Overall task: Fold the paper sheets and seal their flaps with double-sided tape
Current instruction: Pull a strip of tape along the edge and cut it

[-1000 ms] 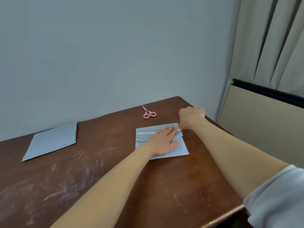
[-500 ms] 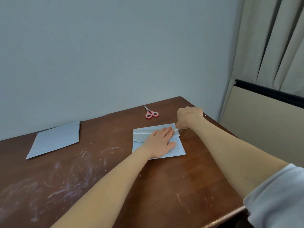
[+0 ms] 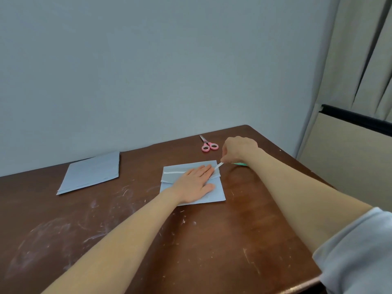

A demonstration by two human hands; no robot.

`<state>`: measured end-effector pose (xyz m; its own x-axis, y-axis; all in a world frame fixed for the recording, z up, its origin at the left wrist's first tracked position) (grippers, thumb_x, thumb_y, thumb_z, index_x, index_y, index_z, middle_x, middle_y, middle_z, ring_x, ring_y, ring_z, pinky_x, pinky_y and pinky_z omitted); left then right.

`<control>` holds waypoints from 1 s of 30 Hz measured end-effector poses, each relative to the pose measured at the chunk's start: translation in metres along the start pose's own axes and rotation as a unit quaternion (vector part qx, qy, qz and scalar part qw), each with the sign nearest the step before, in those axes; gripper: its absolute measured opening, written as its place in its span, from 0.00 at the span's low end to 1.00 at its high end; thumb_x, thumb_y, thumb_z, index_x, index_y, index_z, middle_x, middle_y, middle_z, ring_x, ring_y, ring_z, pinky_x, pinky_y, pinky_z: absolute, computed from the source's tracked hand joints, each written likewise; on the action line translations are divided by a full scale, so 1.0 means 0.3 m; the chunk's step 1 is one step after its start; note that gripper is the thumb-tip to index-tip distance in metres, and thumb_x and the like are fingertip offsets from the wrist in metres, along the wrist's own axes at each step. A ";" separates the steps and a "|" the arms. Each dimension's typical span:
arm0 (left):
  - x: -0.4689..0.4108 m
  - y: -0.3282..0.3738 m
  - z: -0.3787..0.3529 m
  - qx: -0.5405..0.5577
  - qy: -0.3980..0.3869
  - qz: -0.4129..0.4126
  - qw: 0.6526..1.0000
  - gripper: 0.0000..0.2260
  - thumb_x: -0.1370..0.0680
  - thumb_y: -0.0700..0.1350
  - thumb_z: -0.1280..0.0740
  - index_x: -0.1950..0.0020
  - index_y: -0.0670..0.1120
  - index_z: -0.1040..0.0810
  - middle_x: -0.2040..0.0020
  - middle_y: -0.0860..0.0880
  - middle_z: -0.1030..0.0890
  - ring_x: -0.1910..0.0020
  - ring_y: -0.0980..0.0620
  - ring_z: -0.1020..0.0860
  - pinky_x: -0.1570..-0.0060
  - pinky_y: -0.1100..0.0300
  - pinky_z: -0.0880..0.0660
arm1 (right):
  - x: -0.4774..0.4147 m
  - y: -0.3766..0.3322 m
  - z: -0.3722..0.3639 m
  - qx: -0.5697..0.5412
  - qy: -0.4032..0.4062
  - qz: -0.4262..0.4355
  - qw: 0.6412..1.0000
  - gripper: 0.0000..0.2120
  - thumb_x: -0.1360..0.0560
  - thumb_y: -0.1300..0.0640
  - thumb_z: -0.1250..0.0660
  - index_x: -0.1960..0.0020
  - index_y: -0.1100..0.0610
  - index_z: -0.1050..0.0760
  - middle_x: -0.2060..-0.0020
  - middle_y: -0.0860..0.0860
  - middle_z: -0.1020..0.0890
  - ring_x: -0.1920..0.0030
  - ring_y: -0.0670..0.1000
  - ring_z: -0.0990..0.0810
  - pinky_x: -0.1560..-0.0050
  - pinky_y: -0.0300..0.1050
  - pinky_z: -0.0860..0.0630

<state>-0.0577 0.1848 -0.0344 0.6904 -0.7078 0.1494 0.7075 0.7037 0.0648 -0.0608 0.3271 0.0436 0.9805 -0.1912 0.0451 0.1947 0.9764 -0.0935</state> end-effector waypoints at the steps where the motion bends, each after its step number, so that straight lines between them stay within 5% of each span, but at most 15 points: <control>1: -0.002 -0.002 0.001 0.000 0.000 0.000 1.000 0.26 0.17 0.55 0.53 0.21 0.49 0.56 0.21 0.51 0.55 0.22 0.54 0.56 0.26 0.57 0.59 | -0.001 0.005 0.002 -0.012 -0.007 0.002 1.000 0.13 0.26 0.49 0.33 0.43 0.52 0.21 0.48 0.51 0.18 0.48 0.55 0.20 0.52 0.46 0.26; 7: -0.004 -0.001 0.006 0.007 -0.004 0.001 1.000 0.26 0.17 0.55 0.52 0.21 0.49 0.56 0.21 0.52 0.55 0.22 0.54 0.55 0.25 0.57 0.58 | -0.002 0.015 -0.007 -0.078 -0.036 0.011 0.996 0.12 0.23 0.53 0.36 0.43 0.53 0.20 0.48 0.52 0.18 0.47 0.55 0.20 0.45 0.49 0.23; 13: -0.007 0.002 0.013 0.013 -0.008 0.009 1.000 0.27 0.17 0.55 0.50 0.21 0.50 0.54 0.21 0.52 0.53 0.22 0.53 0.53 0.24 0.56 0.55 | 0.001 0.016 0.013 0.013 0.025 -0.005 1.000 0.12 0.27 0.52 0.32 0.44 0.52 0.21 0.49 0.52 0.19 0.49 0.57 0.20 0.50 0.47 0.27; 19: -0.009 -0.001 0.027 0.024 -0.012 0.011 1.000 0.27 0.18 0.56 0.48 0.21 0.50 0.53 0.21 0.52 0.52 0.22 0.53 0.52 0.24 0.56 0.54 | 0.007 0.001 0.017 0.026 0.006 0.020 0.999 0.15 0.26 0.57 0.38 0.41 0.52 0.23 0.46 0.52 0.20 0.47 0.57 0.22 0.45 0.50 0.30; 24: -0.041 -0.010 0.081 0.153 0.025 0.053 0.987 0.26 0.20 0.58 0.43 0.24 0.49 0.38 0.25 0.50 0.35 0.26 0.49 0.38 0.28 0.51 0.40 | 0.002 -0.012 0.022 0.055 0.003 0.060 0.997 0.16 0.24 0.62 0.41 0.37 0.53 0.28 0.42 0.52 0.23 0.41 0.56 0.24 0.40 0.51 0.35; 30: -0.106 0.053 0.211 0.265 0.151 0.066 0.950 0.21 0.25 0.43 0.33 0.32 0.46 0.27 0.38 0.49 0.21 0.39 0.51 0.23 0.38 0.57 0.28 | -0.011 -0.024 0.019 0.047 -0.005 0.077 0.996 0.19 0.25 0.63 0.39 0.34 0.58 0.35 0.44 0.54 0.23 0.43 0.57 0.24 0.40 0.51 0.35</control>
<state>-0.0778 0.2224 0.0243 0.8363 -0.5400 -0.0948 0.4919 0.6627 0.5646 -0.0656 0.3214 0.0498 0.9982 -0.0382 0.0468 0.0385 0.9992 -0.0060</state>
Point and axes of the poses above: each hand's wrist, its own x-axis away from the middle knuckle, its own z-axis out of the back of the hand, y = z × x, the point moved 6 cm from there along -x, towards the middle knuckle
